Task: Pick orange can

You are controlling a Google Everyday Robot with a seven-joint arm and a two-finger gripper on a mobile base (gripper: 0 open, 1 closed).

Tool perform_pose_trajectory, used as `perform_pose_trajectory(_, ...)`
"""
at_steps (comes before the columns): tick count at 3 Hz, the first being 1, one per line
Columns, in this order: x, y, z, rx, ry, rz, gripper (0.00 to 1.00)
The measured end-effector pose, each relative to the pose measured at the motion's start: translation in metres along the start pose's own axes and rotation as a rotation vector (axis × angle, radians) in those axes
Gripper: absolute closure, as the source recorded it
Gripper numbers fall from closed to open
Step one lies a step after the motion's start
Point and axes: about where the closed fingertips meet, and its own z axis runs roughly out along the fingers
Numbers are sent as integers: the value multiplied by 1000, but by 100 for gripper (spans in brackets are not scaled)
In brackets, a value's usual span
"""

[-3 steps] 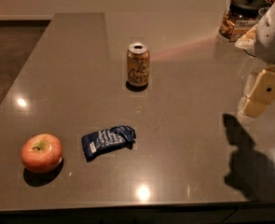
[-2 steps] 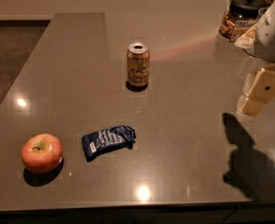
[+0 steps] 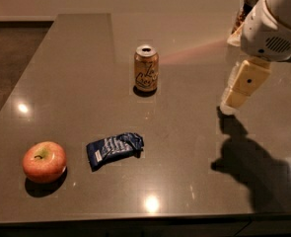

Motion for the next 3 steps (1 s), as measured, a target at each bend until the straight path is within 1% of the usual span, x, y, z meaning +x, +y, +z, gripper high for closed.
perform_pose_trajectory(1, -39, -30, 27, -27, -106, 83, 0)
perform_pose_trajectory(2, -69, -51, 43, -39, -178, 135, 0)
perform_pose_trajectory(3, -100, -68, 63, -25, -227, 156, 0)
